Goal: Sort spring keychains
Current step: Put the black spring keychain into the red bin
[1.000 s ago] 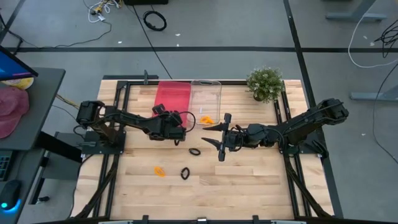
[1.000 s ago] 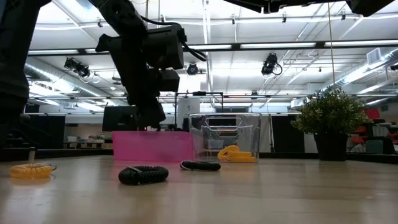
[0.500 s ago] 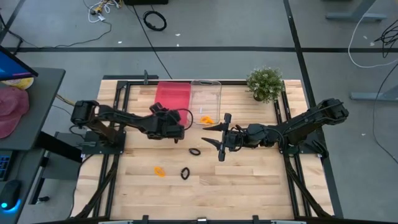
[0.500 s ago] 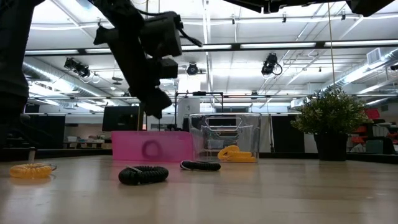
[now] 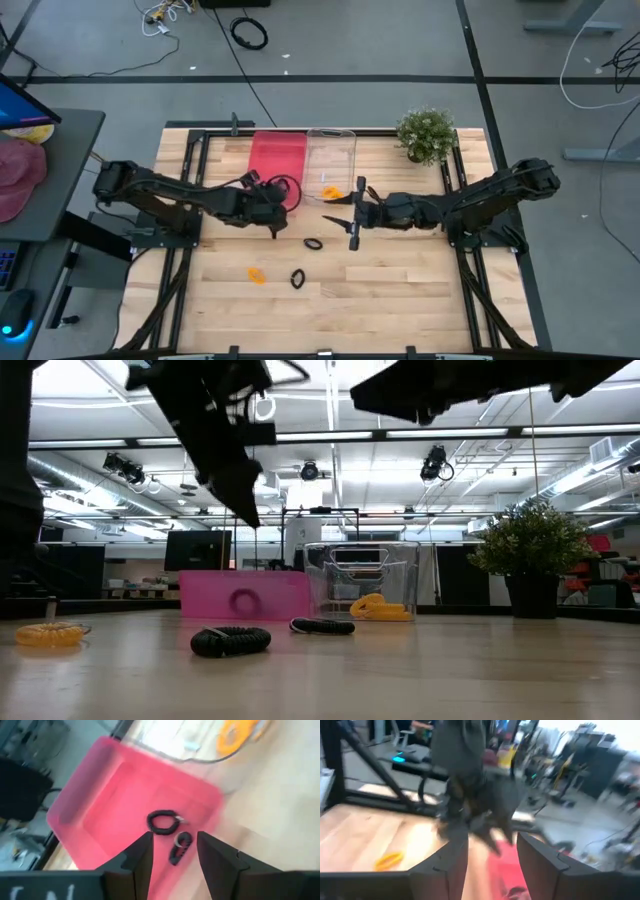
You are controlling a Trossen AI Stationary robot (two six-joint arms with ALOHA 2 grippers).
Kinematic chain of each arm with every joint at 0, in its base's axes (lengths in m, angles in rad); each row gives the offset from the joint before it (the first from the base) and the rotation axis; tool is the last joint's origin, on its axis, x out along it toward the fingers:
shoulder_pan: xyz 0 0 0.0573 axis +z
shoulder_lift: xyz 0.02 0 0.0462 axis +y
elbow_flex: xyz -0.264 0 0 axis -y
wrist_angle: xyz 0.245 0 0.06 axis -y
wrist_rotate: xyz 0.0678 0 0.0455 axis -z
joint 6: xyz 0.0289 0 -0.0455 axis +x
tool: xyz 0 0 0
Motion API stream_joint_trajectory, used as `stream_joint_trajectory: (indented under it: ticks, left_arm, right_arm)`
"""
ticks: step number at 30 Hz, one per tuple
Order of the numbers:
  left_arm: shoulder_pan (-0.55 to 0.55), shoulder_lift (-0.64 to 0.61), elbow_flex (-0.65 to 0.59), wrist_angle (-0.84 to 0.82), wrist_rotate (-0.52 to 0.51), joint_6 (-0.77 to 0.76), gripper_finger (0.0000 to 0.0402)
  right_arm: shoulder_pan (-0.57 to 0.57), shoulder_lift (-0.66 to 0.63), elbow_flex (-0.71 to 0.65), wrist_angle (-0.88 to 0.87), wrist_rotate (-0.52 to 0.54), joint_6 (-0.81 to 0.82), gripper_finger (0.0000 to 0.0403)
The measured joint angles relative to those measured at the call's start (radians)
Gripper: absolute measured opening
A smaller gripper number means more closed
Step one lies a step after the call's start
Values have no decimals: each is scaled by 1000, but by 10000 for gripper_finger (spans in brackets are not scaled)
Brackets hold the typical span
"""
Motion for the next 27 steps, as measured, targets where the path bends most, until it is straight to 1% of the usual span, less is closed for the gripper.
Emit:
stream_joint_trajectory:
  ticks: [3,7,9,13,16,19,22,27]
  left_arm:
    - [-38,-48,0,38,-1,24,156]
    - [-92,-105,0,103,-4,65,156]
    - [-117,-122,0,126,-3,80,156]
    - [-160,-149,0,139,-4,111,156]
    - [-185,-165,0,145,-4,123,156]
    - [-200,-177,0,144,-6,124,156]
    - [-202,-180,2,152,-13,132,156]
    - [-202,-181,0,147,-12,134,156]
  right_arm:
    - [-27,0,32,-129,-68,75,174]
    - [-42,14,136,-429,-111,166,174]
    - [-42,34,170,-530,-135,196,174]
    - [-38,94,213,-593,-212,245,174]
    - [-50,162,245,-643,-253,274,174]
    - [-67,244,307,-701,-304,297,174]
    - [-73,338,380,-762,-325,291,174]
    - [-76,470,509,-880,-328,271,174]
